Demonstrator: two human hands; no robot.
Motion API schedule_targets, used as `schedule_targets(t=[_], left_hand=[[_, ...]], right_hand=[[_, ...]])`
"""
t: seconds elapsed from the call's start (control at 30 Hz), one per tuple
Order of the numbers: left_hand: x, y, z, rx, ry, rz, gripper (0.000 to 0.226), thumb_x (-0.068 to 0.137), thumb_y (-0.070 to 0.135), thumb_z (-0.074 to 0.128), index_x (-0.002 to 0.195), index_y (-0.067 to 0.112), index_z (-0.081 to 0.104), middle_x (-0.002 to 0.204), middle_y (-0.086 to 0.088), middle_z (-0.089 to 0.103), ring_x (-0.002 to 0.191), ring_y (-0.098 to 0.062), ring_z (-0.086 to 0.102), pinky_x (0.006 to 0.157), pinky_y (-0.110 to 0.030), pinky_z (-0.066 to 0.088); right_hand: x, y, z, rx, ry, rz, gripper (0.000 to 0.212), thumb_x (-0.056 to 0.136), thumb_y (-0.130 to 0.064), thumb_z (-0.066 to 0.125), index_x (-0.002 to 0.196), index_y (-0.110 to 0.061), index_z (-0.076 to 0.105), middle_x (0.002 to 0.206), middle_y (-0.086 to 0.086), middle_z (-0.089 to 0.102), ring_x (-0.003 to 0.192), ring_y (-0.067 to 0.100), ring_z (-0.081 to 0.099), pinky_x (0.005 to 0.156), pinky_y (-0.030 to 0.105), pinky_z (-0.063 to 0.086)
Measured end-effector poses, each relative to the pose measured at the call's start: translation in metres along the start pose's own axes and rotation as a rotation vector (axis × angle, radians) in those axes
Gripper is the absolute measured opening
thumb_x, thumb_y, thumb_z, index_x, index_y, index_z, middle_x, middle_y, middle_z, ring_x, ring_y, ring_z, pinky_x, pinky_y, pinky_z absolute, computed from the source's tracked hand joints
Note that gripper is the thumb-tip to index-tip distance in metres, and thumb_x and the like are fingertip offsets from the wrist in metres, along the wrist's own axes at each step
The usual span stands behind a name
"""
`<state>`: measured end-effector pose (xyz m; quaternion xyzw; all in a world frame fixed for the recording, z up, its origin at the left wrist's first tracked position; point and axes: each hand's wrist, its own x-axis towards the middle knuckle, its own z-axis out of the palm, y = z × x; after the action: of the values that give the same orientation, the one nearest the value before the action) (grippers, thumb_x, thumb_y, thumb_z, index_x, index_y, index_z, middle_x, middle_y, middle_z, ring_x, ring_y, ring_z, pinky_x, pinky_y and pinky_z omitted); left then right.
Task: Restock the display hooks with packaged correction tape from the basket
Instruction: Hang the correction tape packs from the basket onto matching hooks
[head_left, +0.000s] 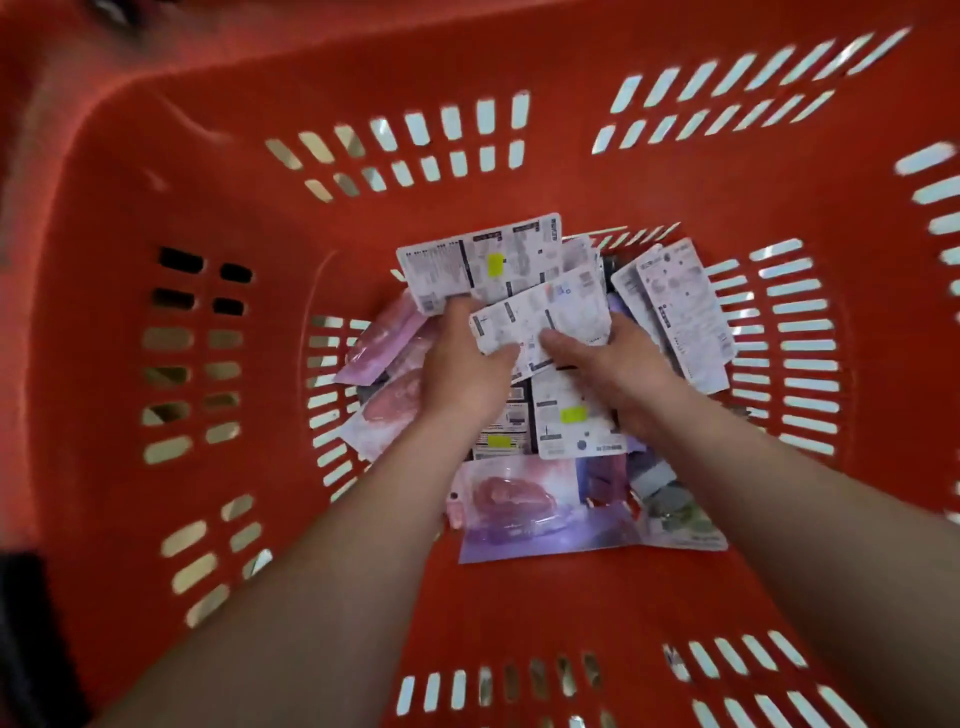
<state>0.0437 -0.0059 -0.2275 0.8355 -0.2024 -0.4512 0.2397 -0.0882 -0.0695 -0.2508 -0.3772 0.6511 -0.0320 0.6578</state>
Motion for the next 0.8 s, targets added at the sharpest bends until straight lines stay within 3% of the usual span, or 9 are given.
schedule_targets(t=[0.07, 0.17, 0.27, 0.33, 0.37, 0.5, 0.57, 0.67, 0.8], left_hand=[[-0.003, 0.003, -0.004, -0.07, -0.014, -0.033, 0.045, 0.085, 0.013, 0.072, 0.123, 0.027, 0.051, 0.114, 0.004, 0.065, 0.105, -0.02, 0.064, 0.093, -0.041, 0.055], [-0.011, 0.012, -0.008, -0.24, -0.044, -0.119, 0.05, 0.079, 0.015, 0.079, 0.119, 0.027, 0.051, 0.113, 0.007, 0.068, 0.103, -0.015, 0.066, 0.094, -0.041, 0.054], [-0.029, 0.027, -0.004, -0.284, -0.256, -0.104, 0.052, 0.076, 0.001, 0.075, 0.113, 0.03, 0.051, 0.1, 0.01, 0.067, 0.095, -0.011, 0.065, 0.086, -0.032, 0.054], [-0.042, 0.034, 0.006, -0.038, -0.389, 0.001, 0.044, 0.079, 0.001, 0.07, 0.11, 0.028, 0.056, 0.096, 0.007, 0.067, 0.09, -0.018, 0.063, 0.081, -0.032, 0.052], [-0.046, 0.035, 0.011, 0.129, -0.357, 0.088, 0.039, 0.081, 0.004, 0.066, 0.112, 0.026, 0.061, 0.099, 0.003, 0.068, 0.092, -0.021, 0.063, 0.079, -0.032, 0.05], [-0.043, 0.035, 0.0, 0.374, 0.168, 0.484, 0.035, 0.078, -0.001, 0.058, 0.106, 0.015, 0.071, 0.104, -0.006, 0.068, 0.1, -0.028, 0.061, 0.085, -0.032, 0.042], [-0.031, 0.038, -0.01, 0.438, 0.284, 0.573, 0.043, 0.077, 0.0, 0.064, 0.119, 0.013, 0.065, 0.114, -0.01, 0.064, 0.108, -0.031, 0.056, 0.092, -0.038, 0.042], [-0.004, 0.041, -0.006, 0.628, 0.049, 0.403, 0.07, 0.084, 0.02, 0.073, 0.145, 0.018, 0.041, 0.135, -0.012, 0.057, 0.124, -0.033, 0.051, 0.102, -0.045, 0.04], [0.018, 0.044, 0.016, 0.747, -0.058, 0.367, 0.081, 0.082, 0.024, 0.077, 0.148, 0.026, 0.03, 0.137, -0.011, 0.053, 0.124, -0.033, 0.052, 0.096, -0.043, 0.043]], right_hand=[[-0.013, -0.004, -0.005, 0.09, 0.024, -0.002, 0.042, 0.077, -0.024, 0.085, 0.113, -0.015, 0.065, 0.101, 0.006, 0.077, 0.085, 0.023, 0.075, 0.076, 0.042, 0.062], [-0.032, -0.017, -0.021, 0.192, 0.037, -0.021, 0.03, 0.081, -0.011, 0.08, 0.106, -0.016, 0.065, 0.095, 0.006, 0.077, 0.08, 0.021, 0.076, 0.067, 0.036, 0.062], [-0.046, -0.028, -0.042, 0.319, 0.062, -0.041, 0.03, 0.083, -0.008, 0.075, 0.112, -0.013, 0.066, 0.098, 0.009, 0.077, 0.083, 0.024, 0.075, 0.067, 0.038, 0.062], [-0.051, -0.032, -0.055, 0.332, 0.096, -0.047, 0.033, 0.085, -0.008, 0.074, 0.117, -0.01, 0.067, 0.101, 0.01, 0.076, 0.085, 0.027, 0.075, 0.067, 0.04, 0.061], [-0.052, -0.033, -0.062, 0.283, 0.136, -0.058, 0.033, 0.085, -0.008, 0.074, 0.117, -0.01, 0.066, 0.102, 0.01, 0.076, 0.085, 0.026, 0.075, 0.067, 0.04, 0.061], [-0.052, -0.029, -0.091, 0.024, 0.284, -0.136, 0.029, 0.085, -0.005, 0.074, 0.111, -0.017, 0.067, 0.104, 0.004, 0.075, 0.085, 0.019, 0.074, 0.077, 0.042, 0.062], [-0.049, -0.024, -0.1, -0.1, 0.328, -0.158, 0.029, 0.086, -0.007, 0.075, 0.108, -0.024, 0.066, 0.105, -0.001, 0.074, 0.091, 0.02, 0.073, 0.085, 0.045, 0.059], [-0.046, -0.019, -0.105, -0.268, 0.379, -0.193, 0.031, 0.087, -0.01, 0.073, 0.114, -0.022, 0.064, 0.104, -0.005, 0.07, 0.098, 0.019, 0.07, 0.088, 0.035, 0.055], [-0.045, -0.021, -0.101, -0.457, 0.395, -0.248, 0.034, 0.088, -0.013, 0.071, 0.12, -0.017, 0.061, 0.11, 0.0, 0.072, 0.098, 0.017, 0.067, 0.077, 0.023, 0.045]])
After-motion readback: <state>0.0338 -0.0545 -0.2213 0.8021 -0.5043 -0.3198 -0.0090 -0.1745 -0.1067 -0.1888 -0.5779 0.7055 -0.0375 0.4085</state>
